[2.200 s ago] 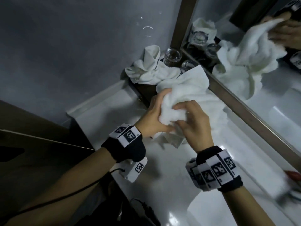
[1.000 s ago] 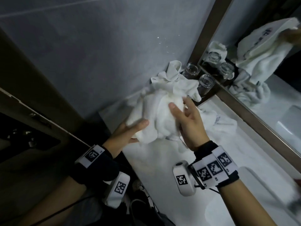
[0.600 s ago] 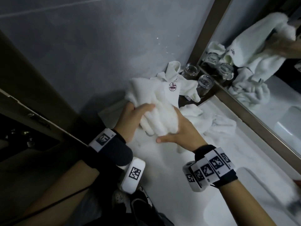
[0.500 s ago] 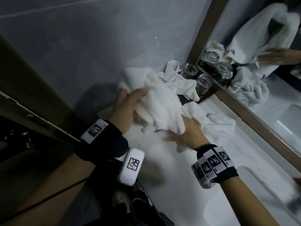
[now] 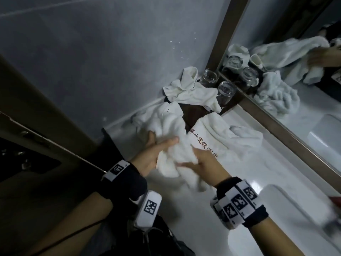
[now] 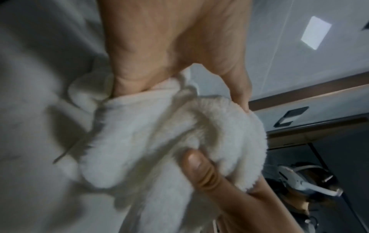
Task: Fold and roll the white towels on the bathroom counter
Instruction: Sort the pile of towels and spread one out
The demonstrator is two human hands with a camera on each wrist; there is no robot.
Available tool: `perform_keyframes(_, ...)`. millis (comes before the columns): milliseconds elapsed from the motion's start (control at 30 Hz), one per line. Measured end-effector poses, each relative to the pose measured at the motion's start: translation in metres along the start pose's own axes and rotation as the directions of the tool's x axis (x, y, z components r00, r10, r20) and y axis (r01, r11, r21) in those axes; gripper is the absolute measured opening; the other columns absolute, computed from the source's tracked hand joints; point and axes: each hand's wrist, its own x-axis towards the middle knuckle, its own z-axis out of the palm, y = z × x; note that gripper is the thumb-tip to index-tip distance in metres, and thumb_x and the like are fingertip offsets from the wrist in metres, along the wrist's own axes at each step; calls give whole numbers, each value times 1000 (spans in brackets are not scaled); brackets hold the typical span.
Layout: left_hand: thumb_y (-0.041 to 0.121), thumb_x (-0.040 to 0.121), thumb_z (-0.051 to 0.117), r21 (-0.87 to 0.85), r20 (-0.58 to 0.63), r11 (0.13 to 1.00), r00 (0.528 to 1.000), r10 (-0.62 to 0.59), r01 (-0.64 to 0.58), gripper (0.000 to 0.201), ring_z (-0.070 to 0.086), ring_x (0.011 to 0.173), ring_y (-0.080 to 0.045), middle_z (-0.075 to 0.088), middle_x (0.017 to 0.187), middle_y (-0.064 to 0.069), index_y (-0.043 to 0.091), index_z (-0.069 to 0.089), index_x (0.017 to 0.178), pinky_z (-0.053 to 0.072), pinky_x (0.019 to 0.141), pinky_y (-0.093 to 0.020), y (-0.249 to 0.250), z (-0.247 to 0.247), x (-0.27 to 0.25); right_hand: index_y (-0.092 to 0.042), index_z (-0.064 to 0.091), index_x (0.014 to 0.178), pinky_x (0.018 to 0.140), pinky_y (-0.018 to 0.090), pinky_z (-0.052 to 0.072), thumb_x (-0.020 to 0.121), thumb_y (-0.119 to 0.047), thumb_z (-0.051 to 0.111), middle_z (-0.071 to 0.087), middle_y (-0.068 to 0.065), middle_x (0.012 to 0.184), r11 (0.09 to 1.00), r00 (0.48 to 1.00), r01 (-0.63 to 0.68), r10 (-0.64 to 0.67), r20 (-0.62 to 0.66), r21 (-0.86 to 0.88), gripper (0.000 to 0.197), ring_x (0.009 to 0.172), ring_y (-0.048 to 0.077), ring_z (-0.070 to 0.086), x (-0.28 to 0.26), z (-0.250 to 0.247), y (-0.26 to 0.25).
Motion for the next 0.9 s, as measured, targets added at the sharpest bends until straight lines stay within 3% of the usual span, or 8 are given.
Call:
perform_keyframes(133, 15, 58, 77, 190, -198, 973, 965, 169, -132, 86, 56, 114, -14, 58, 123, 3, 24, 35, 132, 47, 98, -35, -23, -9, 6, -2, 67, 89, 75, 18, 39, 74, -36, 75, 60, -1, 85, 987, 966, 24, 18, 256, -161, 38, 82, 16, 54, -10, 2, 22)
perform_keyframes(233, 11, 60, 72, 255, -282, 953, 930, 235, -164, 92, 49, 118, -13, 49, 132, 6, 28, 25, 138, 43, 94, -29, -31, -24, 9, -10, 70, 101, 88, 19, 39, 86, -32, 62, 62, 1, 100, 978, 993, 27, -1, 122, -208, 27, 97, 20, 58, -3, -6, 39)
perform_keyframes(300, 7, 66, 75, 397, -311, 913, 923, 227, -91, 105, 36, 132, -18, 31, 148, 1, 26, 9, 145, 36, 107, -36, -37, -35, 13, -11, 62, 119, 101, 33, 37, 90, -25, 58, 56, 8, 121, 961, 999, -43, 35, -32, -274, 32, 113, 29, 53, 7, -11, 53)
perform_keyframes(433, 2, 66, 78, 660, -241, 750, 933, 267, -44, 106, 34, 131, -13, 31, 147, -5, 11, 9, 145, 28, 97, -12, -60, -46, 15, -44, 25, 141, 113, 50, 10, 87, -44, 57, 8, 6, 153, 797, 971, -234, 162, -176, -557, 63, 143, 29, 5, 27, -12, 78)
perform_keyframes(533, 27, 66, 81, 613, -348, 788, 916, 201, 60, 103, 39, 120, -8, 40, 141, -1, 16, 16, 145, 29, 92, -13, -65, -43, 16, -58, 6, 138, 109, 61, 5, 87, -40, 56, -14, 1, 156, 658, 961, -263, 247, -128, -706, 74, 142, 33, -18, 44, -12, 97)
perform_keyframes(600, 37, 68, 78, 546, -421, 830, 894, 151, 117, 101, 40, 119, -9, 40, 142, -2, 19, 15, 145, 27, 93, -18, -61, -42, 20, -60, 5, 136, 107, 59, 10, 89, -30, 53, -12, -2, 157, 611, 958, -256, 262, -115, -749, 74, 143, 29, -17, 47, -14, 110)
perform_keyframes(733, 16, 73, 74, 582, -435, 798, 890, 140, 159, 108, 35, 132, -24, 27, 150, -10, 16, -5, 147, 25, 94, -19, -61, -43, 26, -56, 14, 139, 94, 49, 27, 86, -28, 56, 12, -1, 155, 524, 972, -232, 141, -185, -819, 73, 142, 26, 9, 39, -23, 128)
perform_keyframes(900, 21, 79, 70, 561, -449, 802, 889, 85, 207, 105, 36, 132, -27, 29, 148, -16, 12, -11, 145, 27, 98, -21, -72, -32, 25, -49, 28, 139, 100, 52, 23, 91, -22, 52, 21, 3, 153, 559, 928, -371, 186, -324, -742, 60, 141, 27, 14, 33, -46, 140)
